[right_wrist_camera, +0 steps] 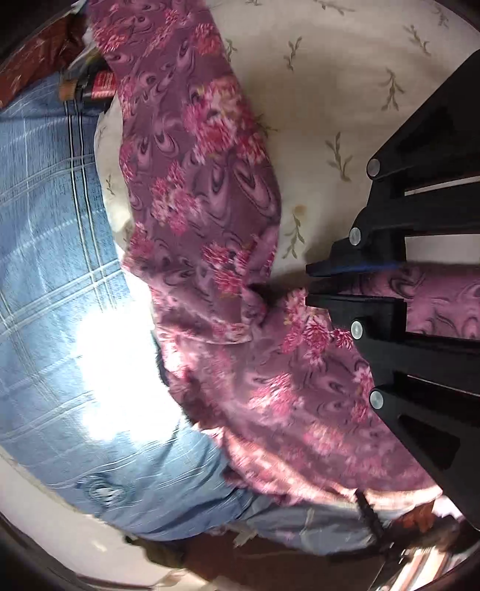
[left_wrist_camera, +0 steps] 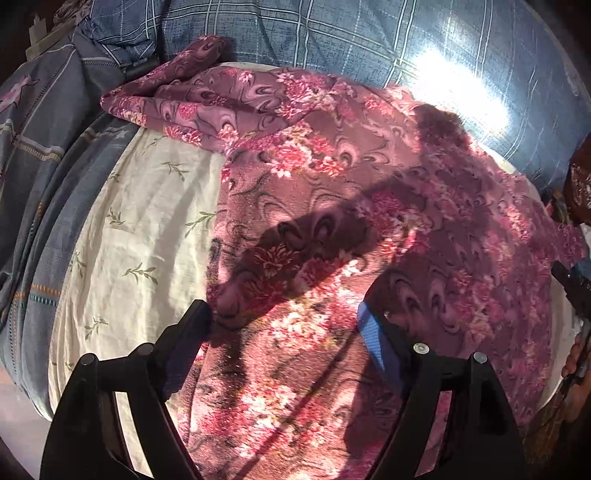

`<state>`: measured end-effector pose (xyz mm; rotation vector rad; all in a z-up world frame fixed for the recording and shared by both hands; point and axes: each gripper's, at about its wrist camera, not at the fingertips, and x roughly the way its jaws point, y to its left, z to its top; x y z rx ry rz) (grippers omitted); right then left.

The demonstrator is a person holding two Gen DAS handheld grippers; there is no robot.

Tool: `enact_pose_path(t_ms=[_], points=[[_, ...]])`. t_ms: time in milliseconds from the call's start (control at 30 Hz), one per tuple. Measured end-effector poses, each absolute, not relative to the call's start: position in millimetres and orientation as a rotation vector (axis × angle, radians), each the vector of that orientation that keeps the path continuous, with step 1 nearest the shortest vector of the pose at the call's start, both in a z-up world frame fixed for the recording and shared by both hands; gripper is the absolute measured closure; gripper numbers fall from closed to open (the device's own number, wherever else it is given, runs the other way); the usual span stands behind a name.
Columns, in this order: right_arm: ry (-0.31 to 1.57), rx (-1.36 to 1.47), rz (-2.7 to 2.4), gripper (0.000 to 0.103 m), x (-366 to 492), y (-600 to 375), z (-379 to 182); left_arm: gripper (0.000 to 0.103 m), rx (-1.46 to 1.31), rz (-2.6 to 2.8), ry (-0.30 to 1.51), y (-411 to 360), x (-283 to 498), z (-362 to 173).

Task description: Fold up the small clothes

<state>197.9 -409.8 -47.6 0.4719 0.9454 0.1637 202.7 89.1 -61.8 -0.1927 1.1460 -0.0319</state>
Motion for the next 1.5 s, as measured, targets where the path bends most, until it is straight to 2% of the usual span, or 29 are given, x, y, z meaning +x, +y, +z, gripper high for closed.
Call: enact_pose_path(t_ms=[33,67,100,267,300,367,500,567,600,633,800,867,933,967,1100,1167,1233,1300,1400,1500], points=[[0.905,0.532,0.143,0.085,198,-426,-41,0.022,-0.218,-0.052,1.135,88,203,-56],[0.857,0.595,0.092,0.074,201,-446,-33,0.022,-0.237,-0.059,1.124,88,206,-51],[0.829,0.622,0.038,0.070,204,-462,-29,0.022,-0.250,-0.060,1.113,87,211,-47],[0.862,0.638,0.001,0.068,257,-480,-27,0.022,-0.253,-0.027,1.046,73,242,-38],[0.872,0.624,0.026,0.066,274,-469,-28,0.022,-0.248,-0.026,1.043,69,248,-40],[0.904,0.584,0.083,0.056,303,-447,-33,0.022,-0.237,-0.026,1.052,59,257,-45],[0.989,0.455,0.092,0.054,341,-398,-52,0.022,-0.194,-0.031,1.084,48,266,-58],[1.057,0.289,0.028,0.059,358,-369,-69,0.022,-0.170,-0.018,1.094,46,269,-64],[1.054,0.203,0.012,0.086,361,-360,-73,0.022,-0.159,-0.012,1.088,45,269,-64],[1.040,0.145,0.004,0.099,365,-356,-72,0.022,-0.155,-0.012,1.077,44,269,-61],[0.999,0.234,-0.027,0.099,368,-375,-78,0.022,-0.170,0.014,1.047,48,276,-60],[0.984,0.297,0.016,0.091,356,-380,-69,0.019,-0.164,0.024,1.045,48,276,-69],[0.928,0.351,0.002,0.091,337,-398,-53,0.017,-0.080,0.029,1.025,39,272,-72],[0.868,0.395,-0.035,0.088,321,-418,-41,0.016,-0.055,0.033,1.016,35,270,-72],[0.723,0.503,-0.287,0.064,264,-506,-10,0.014,-0.082,0.027,1.008,38,268,-73],[0.670,0.540,-0.413,0.061,228,-543,-2,0.013,-0.095,0.029,1.003,39,268,-73],[0.642,0.562,-0.469,0.048,203,-567,-2,0.007,-0.092,0.028,0.996,38,267,-74],[0.641,0.605,-0.490,0.047,192,-588,-8,0.000,-0.075,0.024,0.993,31,269,-77],[0.622,0.702,-0.430,0.047,202,-608,-16,0.000,-0.068,0.033,0.988,29,269,-78],[0.639,0.647,-0.474,0.047,220,-613,-21,0.000,-0.073,0.023,0.979,30,268,-79]])
